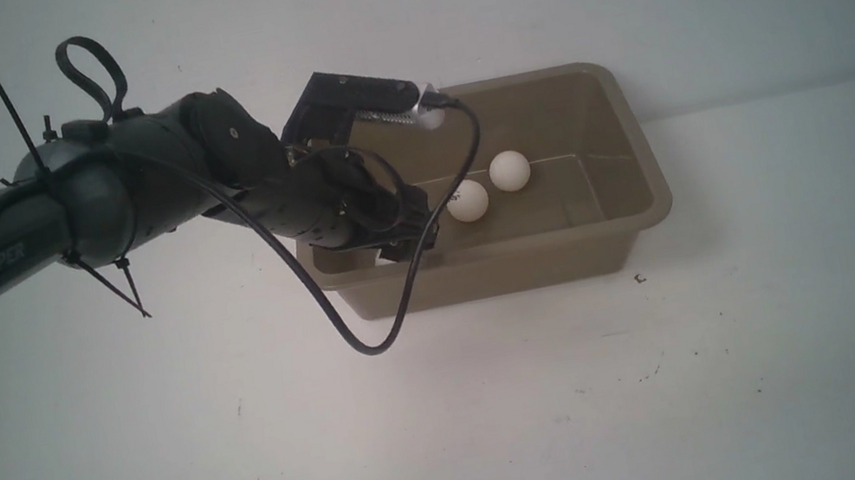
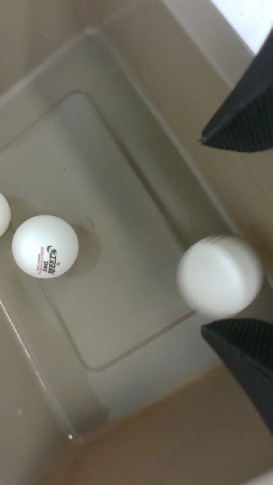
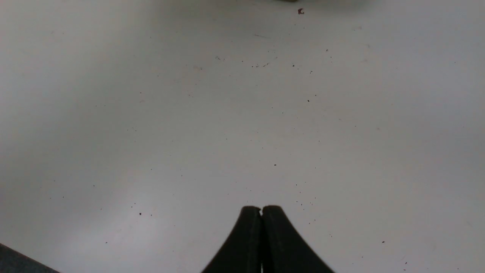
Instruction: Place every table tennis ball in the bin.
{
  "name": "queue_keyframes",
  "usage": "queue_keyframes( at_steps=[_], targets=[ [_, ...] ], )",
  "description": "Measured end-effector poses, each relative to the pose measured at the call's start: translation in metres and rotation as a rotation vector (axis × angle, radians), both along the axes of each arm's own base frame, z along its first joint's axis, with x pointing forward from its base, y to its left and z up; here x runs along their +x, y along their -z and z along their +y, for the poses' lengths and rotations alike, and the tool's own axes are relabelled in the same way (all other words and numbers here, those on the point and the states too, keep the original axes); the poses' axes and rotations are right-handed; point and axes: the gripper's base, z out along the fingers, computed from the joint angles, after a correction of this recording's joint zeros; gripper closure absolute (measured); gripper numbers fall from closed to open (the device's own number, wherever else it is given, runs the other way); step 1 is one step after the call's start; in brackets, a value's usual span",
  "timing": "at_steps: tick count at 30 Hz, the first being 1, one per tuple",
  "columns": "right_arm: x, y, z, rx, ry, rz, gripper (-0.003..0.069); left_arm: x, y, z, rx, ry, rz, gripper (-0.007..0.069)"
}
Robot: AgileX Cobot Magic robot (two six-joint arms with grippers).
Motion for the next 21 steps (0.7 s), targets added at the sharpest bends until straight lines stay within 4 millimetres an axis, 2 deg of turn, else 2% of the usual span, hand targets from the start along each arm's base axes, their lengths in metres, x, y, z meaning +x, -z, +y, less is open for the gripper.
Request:
queue_keyframes(
  at_steps=[2, 4, 7, 8, 9, 10, 11, 15, 16, 17, 18, 20, 21],
  targets=[
    [0.000, 0.000, 0.000, -0.001, -0.001, 0.000, 0.0676, -0.004, -0.008, 0.001, 0.004, 0.015, -0.002, 0.0112],
    [0.000, 0.000, 0.000, 0.000, -0.001, -0.002, 0.0676, -0.010, -0.025, 0.003, 0.016, 0.038, -0.025, 0.0170],
    [0.002, -0.001, -0.001, -0.006, 0.005, -0.024, 0.0676, -0.030, -0.073, 0.010, 0.020, 0.076, -0.100, 0.0327],
    [0.003, -0.002, -0.001, -0.012, 0.010, -0.041, 0.0676, -0.045, -0.102, 0.016, 0.019, 0.092, -0.155, 0.0426],
    [0.004, -0.003, -0.002, -0.019, 0.014, -0.057, 0.0676, -0.056, -0.122, 0.020, 0.018, 0.103, -0.200, 0.0497],
    [0.005, -0.004, -0.003, -0.025, 0.019, -0.070, 0.0676, -0.063, -0.134, 0.023, 0.018, 0.108, -0.229, 0.0533],
    [0.006, -0.005, -0.004, -0.035, 0.026, -0.099, 0.0676, -0.079, -0.159, 0.029, 0.015, 0.116, -0.296, 0.0580],
    [0.010, -0.019, -0.008, -0.021, 0.043, -0.304, 0.0676, -0.119, -0.201, 0.045, 0.003, 0.122, -0.418, 0.0628],
    [0.009, -0.025, -0.010, -0.016, 0.047, -0.388, 0.0676, -0.130, -0.205, 0.049, 0.003, 0.124, -0.432, 0.0629],
    [0.009, -0.025, -0.010, -0.016, 0.047, -0.388, 0.0676, -0.132, -0.205, 0.050, 0.005, 0.125, -0.434, 0.0629],
    [0.006, -0.033, -0.014, -0.022, 0.057, -0.502, 0.0676, -0.151, -0.201, 0.058, 0.005, 0.122, -0.436, 0.0629],
    [0.004, -0.036, -0.017, -0.027, 0.062, -0.558, 0.0676, -0.162, -0.195, 0.062, 0.010, 0.119, -0.434, 0.0629],
    [0.001, -0.037, -0.020, -0.041, 0.073, -0.624, 0.0676, -0.182, -0.183, 0.072, 0.010, 0.100, -0.452, 0.0629]
  ],
)
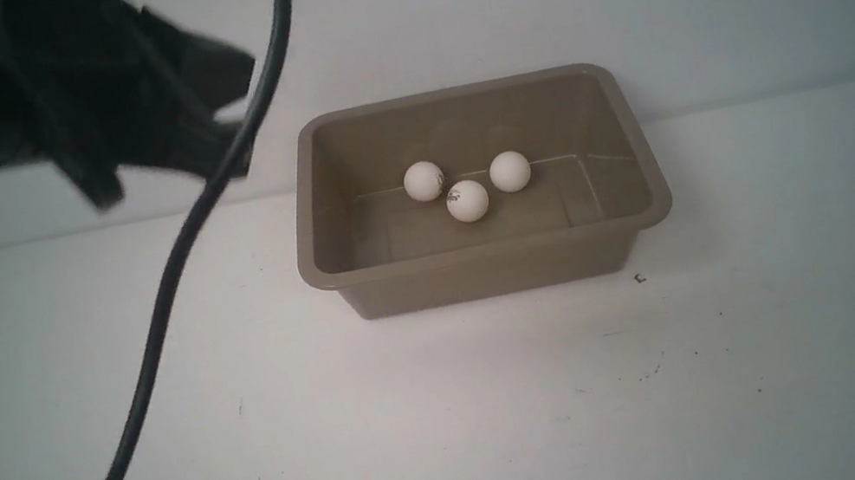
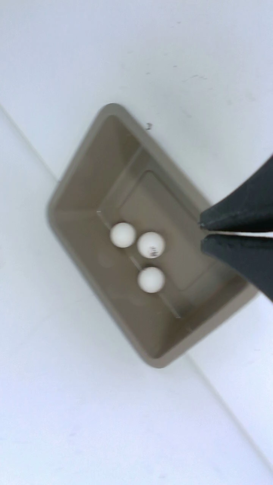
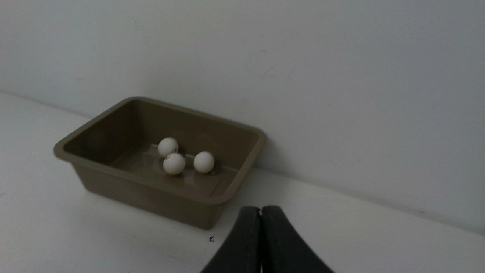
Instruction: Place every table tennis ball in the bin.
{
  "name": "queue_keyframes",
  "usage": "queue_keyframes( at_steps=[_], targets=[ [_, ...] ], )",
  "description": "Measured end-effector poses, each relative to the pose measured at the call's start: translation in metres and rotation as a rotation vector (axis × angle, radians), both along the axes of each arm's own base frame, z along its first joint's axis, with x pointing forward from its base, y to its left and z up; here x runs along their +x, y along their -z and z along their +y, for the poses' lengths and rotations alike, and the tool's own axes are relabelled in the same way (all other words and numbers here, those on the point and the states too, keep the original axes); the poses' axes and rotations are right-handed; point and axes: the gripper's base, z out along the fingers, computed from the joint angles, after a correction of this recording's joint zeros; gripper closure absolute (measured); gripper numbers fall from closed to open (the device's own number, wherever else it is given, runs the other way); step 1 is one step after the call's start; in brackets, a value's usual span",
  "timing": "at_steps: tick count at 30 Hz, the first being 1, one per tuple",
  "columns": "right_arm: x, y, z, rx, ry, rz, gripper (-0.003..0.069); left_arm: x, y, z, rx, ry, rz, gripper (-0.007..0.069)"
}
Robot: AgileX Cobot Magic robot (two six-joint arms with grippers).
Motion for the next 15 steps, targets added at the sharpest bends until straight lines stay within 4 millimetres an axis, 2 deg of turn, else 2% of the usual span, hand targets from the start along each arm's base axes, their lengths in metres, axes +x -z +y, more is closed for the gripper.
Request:
queue_keyframes(
  at_steps=[2, 3, 8, 12, 15],
  targets=[
    [-0.001, 0.004, -0.001, -0.007, 0.008, -0.011, 0.0676, -0.010, 0.009, 0.005, -0.007, -0.016, -0.012, 0.0629],
    [0.000, 0.018, -0.002, -0.019, 0.019, 0.001, 0.0676, -0.025, 0.026, 0.013, -0.020, -0.046, -0.030, 0.0629],
    [0.000, 0.051, -0.001, -0.003, 0.011, 0.005, 0.0676, -0.075, 0.067, 0.036, -0.112, -0.124, -0.081, 0.0629],
    [-0.008, 0.056, -0.003, 0.040, -0.006, -0.062, 0.0676, -0.100, 0.091, 0.046, -0.130, -0.132, -0.077, 0.0629],
    [-0.012, 0.057, -0.006, 0.053, -0.003, -0.079, 0.0676, -0.110, 0.096, 0.049, -0.144, -0.131, -0.085, 0.0629]
  ],
)
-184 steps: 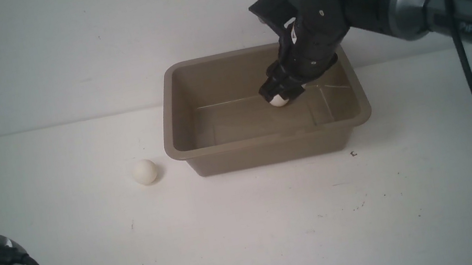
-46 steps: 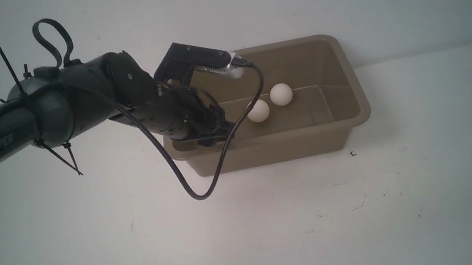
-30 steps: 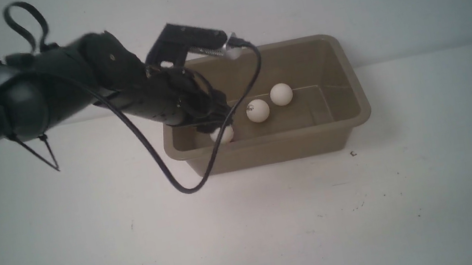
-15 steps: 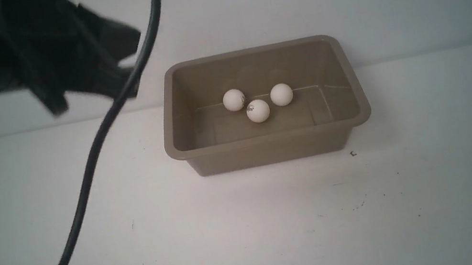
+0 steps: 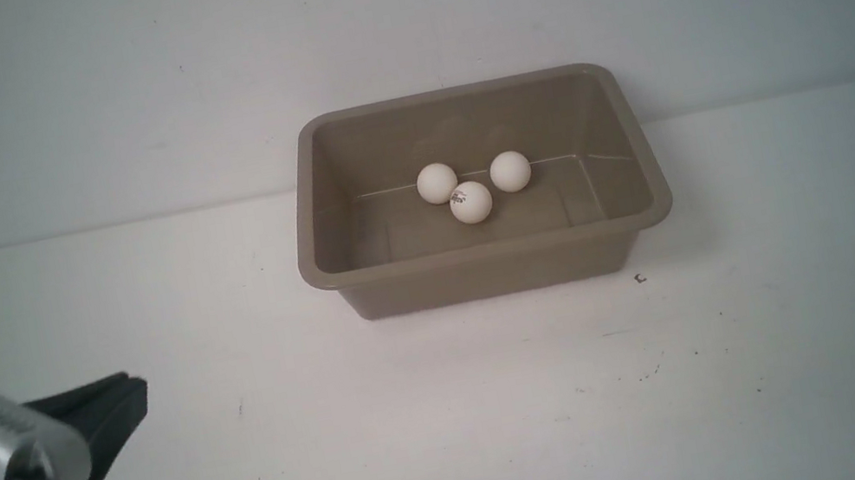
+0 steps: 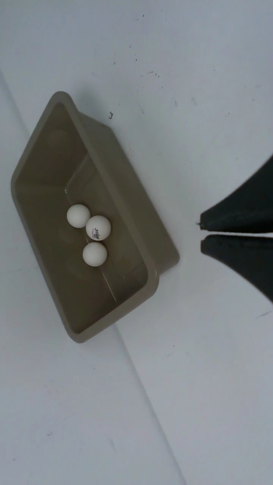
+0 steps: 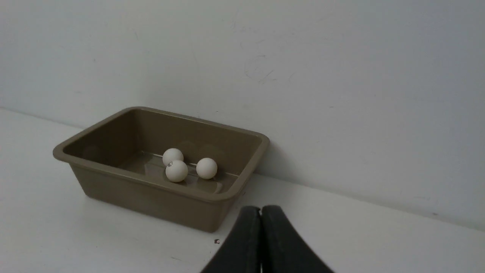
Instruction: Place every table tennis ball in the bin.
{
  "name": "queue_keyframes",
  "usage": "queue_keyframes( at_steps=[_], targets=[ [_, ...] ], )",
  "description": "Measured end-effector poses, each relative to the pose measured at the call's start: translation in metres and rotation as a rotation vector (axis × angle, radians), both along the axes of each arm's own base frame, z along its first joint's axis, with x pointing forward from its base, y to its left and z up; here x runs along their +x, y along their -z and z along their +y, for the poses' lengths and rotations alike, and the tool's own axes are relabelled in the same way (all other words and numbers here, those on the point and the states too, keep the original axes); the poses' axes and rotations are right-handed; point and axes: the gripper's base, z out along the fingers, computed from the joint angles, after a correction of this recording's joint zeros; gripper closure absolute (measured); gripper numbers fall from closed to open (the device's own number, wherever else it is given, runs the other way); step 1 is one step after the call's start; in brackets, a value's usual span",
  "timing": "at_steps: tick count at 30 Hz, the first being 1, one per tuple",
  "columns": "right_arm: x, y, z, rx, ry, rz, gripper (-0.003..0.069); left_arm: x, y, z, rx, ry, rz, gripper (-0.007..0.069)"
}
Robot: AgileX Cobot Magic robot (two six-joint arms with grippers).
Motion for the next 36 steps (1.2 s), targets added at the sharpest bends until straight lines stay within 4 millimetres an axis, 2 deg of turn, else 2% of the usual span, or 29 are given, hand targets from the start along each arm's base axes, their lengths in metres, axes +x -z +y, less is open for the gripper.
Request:
queue_keyframes(
  at_steps=[8, 9, 14, 22, 36],
  targets=[
    [-0.002, 0.010, -0.004, -0.006, 0.032, 0.088, 0.0676, -0.018, 0.011, 0.006, -0.010, 0.009, -0.016, 0.0629],
    [-0.003, 0.011, -0.004, -0.003, 0.032, 0.090, 0.0676, -0.023, 0.020, 0.007, -0.006, 0.011, -0.006, 0.0629],
    [-0.008, 0.012, -0.007, 0.015, 0.032, 0.067, 0.0676, -0.036, 0.038, 0.012, -0.022, 0.010, -0.006, 0.0629],
    [-0.010, 0.013, -0.009, 0.016, 0.040, 0.062, 0.0676, -0.051, 0.035, 0.017, -0.081, 0.012, -0.082, 0.0629],
    [-0.010, 0.013, -0.009, 0.014, 0.042, 0.061, 0.0676, -0.052, 0.035, 0.016, -0.096, 0.017, -0.073, 0.0629]
  ],
)
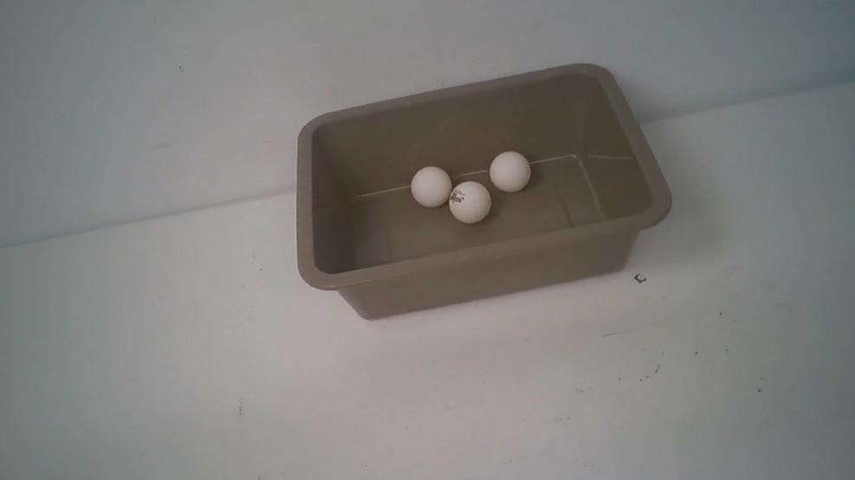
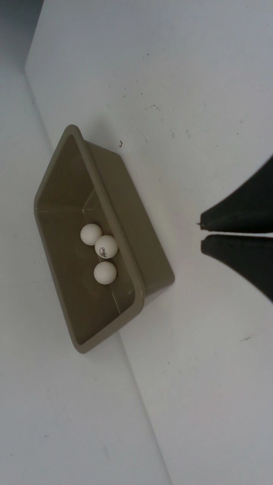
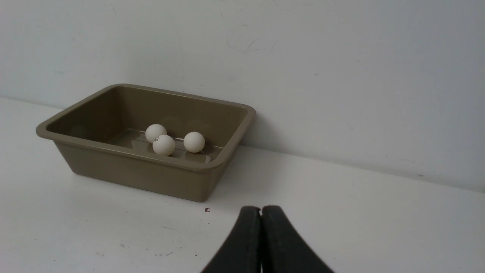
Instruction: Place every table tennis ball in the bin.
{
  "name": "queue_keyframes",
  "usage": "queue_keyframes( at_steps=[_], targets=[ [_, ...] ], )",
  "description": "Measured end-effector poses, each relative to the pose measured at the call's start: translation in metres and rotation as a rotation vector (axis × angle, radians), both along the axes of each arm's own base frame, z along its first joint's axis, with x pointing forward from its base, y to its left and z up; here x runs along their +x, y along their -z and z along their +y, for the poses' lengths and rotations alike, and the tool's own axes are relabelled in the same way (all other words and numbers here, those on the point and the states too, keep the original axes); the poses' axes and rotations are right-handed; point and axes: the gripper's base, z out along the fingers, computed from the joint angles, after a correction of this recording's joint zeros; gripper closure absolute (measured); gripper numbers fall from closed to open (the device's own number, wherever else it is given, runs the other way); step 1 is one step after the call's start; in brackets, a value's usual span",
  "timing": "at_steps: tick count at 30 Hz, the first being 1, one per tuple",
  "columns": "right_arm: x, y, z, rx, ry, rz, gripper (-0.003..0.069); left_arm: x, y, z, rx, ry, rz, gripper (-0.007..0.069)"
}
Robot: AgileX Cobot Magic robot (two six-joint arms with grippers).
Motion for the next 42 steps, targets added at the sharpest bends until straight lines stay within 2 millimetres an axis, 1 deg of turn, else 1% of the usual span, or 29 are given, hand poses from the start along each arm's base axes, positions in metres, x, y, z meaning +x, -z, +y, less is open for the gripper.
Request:
queue_keyframes(
  at_steps=[3, 5, 7, 9, 10, 13, 14, 18, 19, 20, 22, 24, 29, 37, 42],
  targets=[
    [0.000, 0.000, 0.000, 0.000, 0.000, 0.001, 0.0676, -0.001, 0.001, 0.000, 0.005, 0.003, 0.005, 0.0629],
    [0.000, 0.000, 0.000, 0.000, 0.000, 0.001, 0.0676, -0.002, 0.000, 0.003, 0.039, -0.026, -0.032, 0.0629],
    [0.000, 0.000, 0.000, 0.000, 0.000, 0.001, 0.0676, -0.004, -0.003, 0.012, 0.095, -0.117, -0.099, 0.0629],
    [0.000, 0.000, 0.000, 0.000, 0.001, 0.001, 0.0676, -0.009, -0.004, 0.018, 0.101, -0.214, -0.143, 0.0629],
    [0.000, 0.000, 0.000, -0.001, 0.001, 0.001, 0.0676, -0.012, -0.004, 0.023, 0.100, -0.288, -0.168, 0.0629],
    [0.000, 0.000, 0.000, -0.001, 0.001, 0.001, 0.0676, -0.019, 0.004, 0.027, 0.095, -0.388, -0.206, 0.0629],
    [0.000, 0.000, 0.000, -0.001, 0.001, 0.001, 0.0676, -0.019, 0.013, 0.029, 0.088, -0.434, -0.200, 0.0629],
    [0.000, 0.000, 0.000, -0.001, 0.001, 0.001, 0.0676, -0.015, 0.041, 0.031, 0.016, -0.484, -0.112, 0.0629],
    [0.000, 0.000, 0.000, -0.001, 0.001, 0.001, 0.0676, -0.012, 0.054, 0.031, -0.021, -0.488, -0.064, 0.0629],
    [0.000, 0.000, 0.000, -0.001, 0.001, 0.001, 0.0676, -0.012, 0.056, 0.031, -0.023, -0.488, -0.057, 0.0629],
    [0.000, 0.000, 0.000, -0.002, 0.002, 0.001, 0.0676, -0.009, 0.078, 0.030, -0.073, -0.490, 0.020, 0.0629],
    [0.000, 0.000, 0.000, -0.003, 0.002, 0.000, 0.0676, -0.009, 0.085, 0.030, -0.095, -0.490, 0.046, 0.0629],
    [0.000, 0.000, 0.000, -0.003, 0.003, 0.000, 0.0676, -0.009, 0.085, 0.029, -0.116, -0.488, 0.049, 0.0629],
    [0.000, 0.000, 0.000, -0.003, 0.003, 0.000, 0.0676, -0.008, 0.083, 0.033, -0.054, -0.516, 0.003, 0.0629],
    [0.000, 0.000, 0.000, -0.003, 0.003, 0.000, 0.0676, -0.007, 0.079, 0.035, -0.053, -0.538, -0.038, 0.0629]
  ],
)
